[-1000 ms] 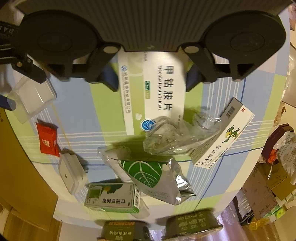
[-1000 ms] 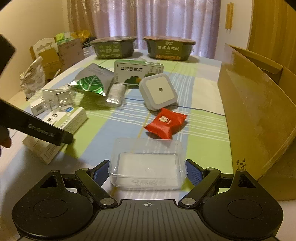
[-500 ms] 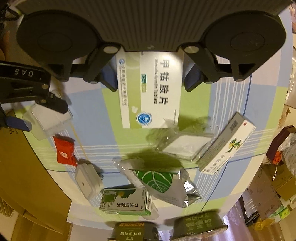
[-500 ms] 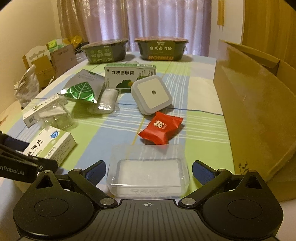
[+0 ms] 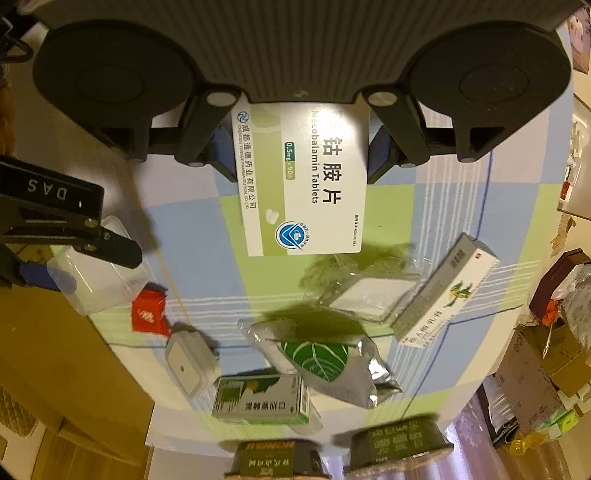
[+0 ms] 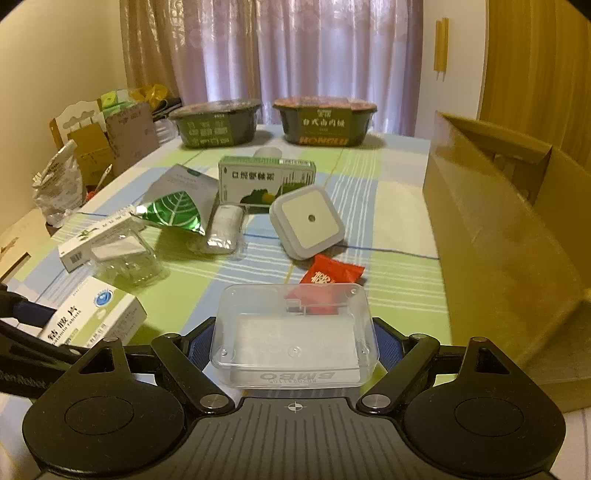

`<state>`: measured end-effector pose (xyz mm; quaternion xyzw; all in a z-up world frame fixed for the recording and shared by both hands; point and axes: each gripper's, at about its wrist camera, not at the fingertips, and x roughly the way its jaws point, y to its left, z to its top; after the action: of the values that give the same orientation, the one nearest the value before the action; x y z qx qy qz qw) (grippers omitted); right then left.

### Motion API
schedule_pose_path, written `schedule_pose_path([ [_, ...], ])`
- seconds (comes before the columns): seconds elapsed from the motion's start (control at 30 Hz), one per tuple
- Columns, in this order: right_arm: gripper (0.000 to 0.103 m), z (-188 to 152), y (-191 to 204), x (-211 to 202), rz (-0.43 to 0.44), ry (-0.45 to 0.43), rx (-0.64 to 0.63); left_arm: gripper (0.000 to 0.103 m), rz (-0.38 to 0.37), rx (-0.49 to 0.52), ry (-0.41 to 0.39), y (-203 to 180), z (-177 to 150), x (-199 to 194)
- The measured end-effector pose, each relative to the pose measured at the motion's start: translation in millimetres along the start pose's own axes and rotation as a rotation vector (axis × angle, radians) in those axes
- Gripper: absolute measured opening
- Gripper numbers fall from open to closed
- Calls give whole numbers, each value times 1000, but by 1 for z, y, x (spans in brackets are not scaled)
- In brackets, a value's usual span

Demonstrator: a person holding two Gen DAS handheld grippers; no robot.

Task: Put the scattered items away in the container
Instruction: 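Carry the medicine box and clear tray over the cardboard box with both tools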

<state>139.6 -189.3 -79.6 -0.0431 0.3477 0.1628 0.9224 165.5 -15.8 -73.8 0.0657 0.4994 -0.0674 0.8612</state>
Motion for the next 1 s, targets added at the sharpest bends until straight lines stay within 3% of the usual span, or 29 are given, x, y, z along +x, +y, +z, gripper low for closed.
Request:
schedule_pose_path([
  [0.27, 87, 12, 5, -53, -35, -79, -21, 67, -19, 3, -67, -6, 6, -52],
  [0.5, 87, 19, -14, -114, -102, -155, 3, 67, -72, 31, -113, -31, 11, -92],
  [0.7, 87, 34, -60, -148, -203, -233, 55, 67, -143, 92, -167, -77, 33, -116],
  [1.0, 87, 43, -147, -142, -324, -296, 134, 67, -263, 176, -240, -161, 93, -123],
])
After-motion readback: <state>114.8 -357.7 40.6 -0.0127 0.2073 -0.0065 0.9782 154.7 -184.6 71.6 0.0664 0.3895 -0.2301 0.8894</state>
